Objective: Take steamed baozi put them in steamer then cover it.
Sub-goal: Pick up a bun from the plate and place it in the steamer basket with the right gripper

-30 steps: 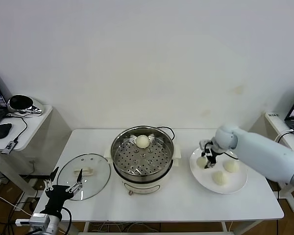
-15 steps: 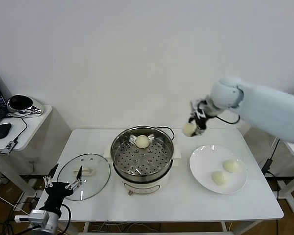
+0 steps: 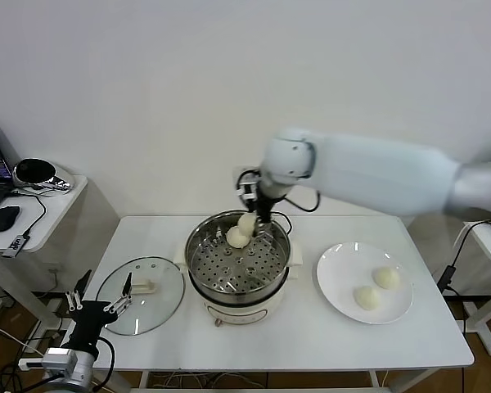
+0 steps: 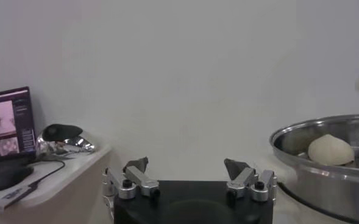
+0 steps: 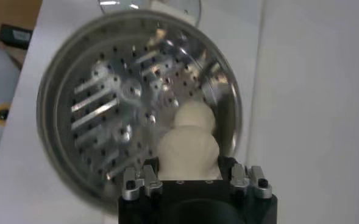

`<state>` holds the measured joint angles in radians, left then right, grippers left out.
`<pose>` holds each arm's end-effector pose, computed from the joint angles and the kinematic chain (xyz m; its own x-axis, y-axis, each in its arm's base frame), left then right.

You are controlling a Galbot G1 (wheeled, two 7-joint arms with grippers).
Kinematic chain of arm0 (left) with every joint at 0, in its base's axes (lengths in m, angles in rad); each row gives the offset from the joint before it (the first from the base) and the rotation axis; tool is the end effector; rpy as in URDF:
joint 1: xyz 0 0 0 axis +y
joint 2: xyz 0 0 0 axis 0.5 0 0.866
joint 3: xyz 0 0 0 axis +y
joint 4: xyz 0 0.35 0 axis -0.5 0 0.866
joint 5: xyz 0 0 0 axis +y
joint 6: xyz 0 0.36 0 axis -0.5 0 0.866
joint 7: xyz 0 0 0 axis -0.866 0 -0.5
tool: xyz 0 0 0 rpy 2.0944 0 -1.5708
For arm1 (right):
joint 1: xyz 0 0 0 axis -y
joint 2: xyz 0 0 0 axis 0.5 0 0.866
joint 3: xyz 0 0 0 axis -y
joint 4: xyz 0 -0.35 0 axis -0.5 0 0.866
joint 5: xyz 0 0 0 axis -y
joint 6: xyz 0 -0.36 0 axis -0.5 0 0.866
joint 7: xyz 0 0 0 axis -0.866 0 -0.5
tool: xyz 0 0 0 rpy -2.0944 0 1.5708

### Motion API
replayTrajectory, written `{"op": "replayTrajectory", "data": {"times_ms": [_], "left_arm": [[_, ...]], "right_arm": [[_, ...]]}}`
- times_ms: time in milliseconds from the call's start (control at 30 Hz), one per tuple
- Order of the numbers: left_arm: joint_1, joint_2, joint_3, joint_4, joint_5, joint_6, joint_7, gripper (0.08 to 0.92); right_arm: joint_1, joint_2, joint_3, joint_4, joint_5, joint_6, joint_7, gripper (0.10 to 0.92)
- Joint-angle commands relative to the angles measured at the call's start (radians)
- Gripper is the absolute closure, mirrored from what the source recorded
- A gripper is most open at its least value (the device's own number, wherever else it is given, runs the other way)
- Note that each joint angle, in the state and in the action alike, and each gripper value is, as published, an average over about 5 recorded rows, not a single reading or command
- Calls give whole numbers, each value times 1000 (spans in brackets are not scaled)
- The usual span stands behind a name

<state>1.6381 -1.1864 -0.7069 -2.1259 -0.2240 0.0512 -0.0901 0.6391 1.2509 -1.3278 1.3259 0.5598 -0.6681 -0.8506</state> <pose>0.1787 0.1118 -0.2736 -0.9980 -0.0443 0.0440 -0.0347 0.9793 0.1995 0.5283 0.1811 -0.0361 -0.2617 -0.2221 0.9393 -0.9388 -0.1671 -0.3011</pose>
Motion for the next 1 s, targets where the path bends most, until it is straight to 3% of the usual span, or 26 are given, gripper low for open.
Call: {"op": "replayTrajectory", "data": {"times_ms": [33, 567, 833, 1000], "left_arm": [[1, -12, 4, -3, 12, -2, 1, 177], [0, -14, 7, 7, 14, -8, 1, 177], [-3, -12, 11, 6, 13, -7, 2, 177], [-6, -8, 13, 4, 13, -5, 2, 177]], "right_arm": [[-115, 212, 2, -156, 32, -57, 41, 417], [-200, 291, 11, -278, 0, -59, 65, 404], [-168, 237, 30, -233, 9, -58, 58, 226], [-7, 81, 34, -71, 40, -56, -31, 204]]}}
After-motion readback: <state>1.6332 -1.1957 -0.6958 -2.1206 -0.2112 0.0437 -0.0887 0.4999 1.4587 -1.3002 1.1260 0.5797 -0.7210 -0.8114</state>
